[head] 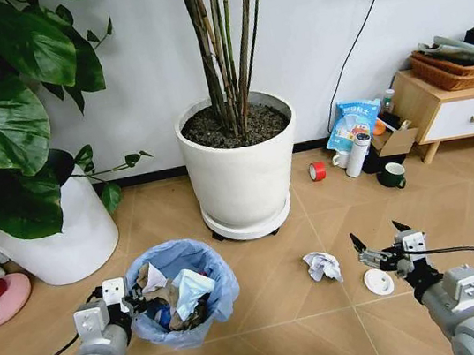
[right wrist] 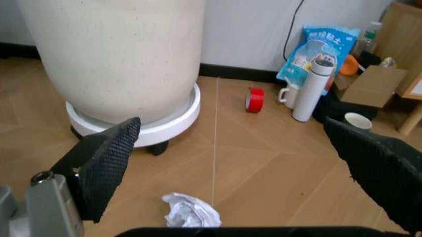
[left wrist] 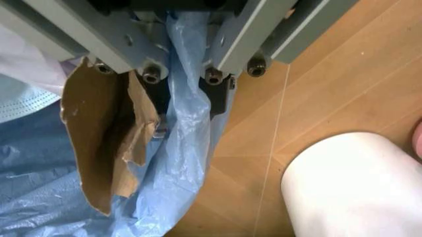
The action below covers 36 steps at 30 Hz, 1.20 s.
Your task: Pick up the trash bin and place the garbage on the floor into it.
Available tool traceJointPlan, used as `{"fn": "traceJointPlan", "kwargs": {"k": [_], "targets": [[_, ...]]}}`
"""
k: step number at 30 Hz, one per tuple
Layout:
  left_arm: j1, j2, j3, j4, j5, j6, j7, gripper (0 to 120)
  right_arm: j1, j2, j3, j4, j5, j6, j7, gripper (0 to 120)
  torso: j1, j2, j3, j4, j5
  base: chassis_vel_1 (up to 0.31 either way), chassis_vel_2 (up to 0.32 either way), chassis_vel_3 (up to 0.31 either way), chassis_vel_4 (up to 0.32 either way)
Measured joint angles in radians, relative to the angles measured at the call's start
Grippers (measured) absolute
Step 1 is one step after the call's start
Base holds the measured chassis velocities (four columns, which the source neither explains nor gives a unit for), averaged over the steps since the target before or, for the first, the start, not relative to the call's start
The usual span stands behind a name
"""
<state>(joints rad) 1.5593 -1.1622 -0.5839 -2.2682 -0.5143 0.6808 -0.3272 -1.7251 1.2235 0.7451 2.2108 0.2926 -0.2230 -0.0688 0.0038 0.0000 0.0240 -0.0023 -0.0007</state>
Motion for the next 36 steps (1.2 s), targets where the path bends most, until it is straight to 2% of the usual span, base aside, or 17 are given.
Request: {"fn": "traceJointPlan", "kwargs": {"k": [18,25,36], "targets": [[0.014,-0.001,0.001,-0.017,0.01,-0.005,0.006,0,0.02,-0.003,-0.016,-0.035,-0.006,0.017,0.0,100,0.0,0.0,0.0,0.0,0.0,0.035,-0.033,-0.034,0.036],[0.012,0.007,0.016,-0.019,0.01,-0.005,0.01,0,0.019,-0.005,0.0,-0.055,-0.007,0.014,-0.064,100,0.0,0.0,0.0,0.0,0.0,0.0,0.0,0.0,0.0],[0.009,0.012,0.022,-0.022,0.008,-0.005,0.009,0,0.03,-0.003,-0.017,-0.072,-0.017,0.016,-0.079,100,0.0,0.0,0.0,0.0,0.0001,-0.034,0.037,0.03,-0.038]]}}
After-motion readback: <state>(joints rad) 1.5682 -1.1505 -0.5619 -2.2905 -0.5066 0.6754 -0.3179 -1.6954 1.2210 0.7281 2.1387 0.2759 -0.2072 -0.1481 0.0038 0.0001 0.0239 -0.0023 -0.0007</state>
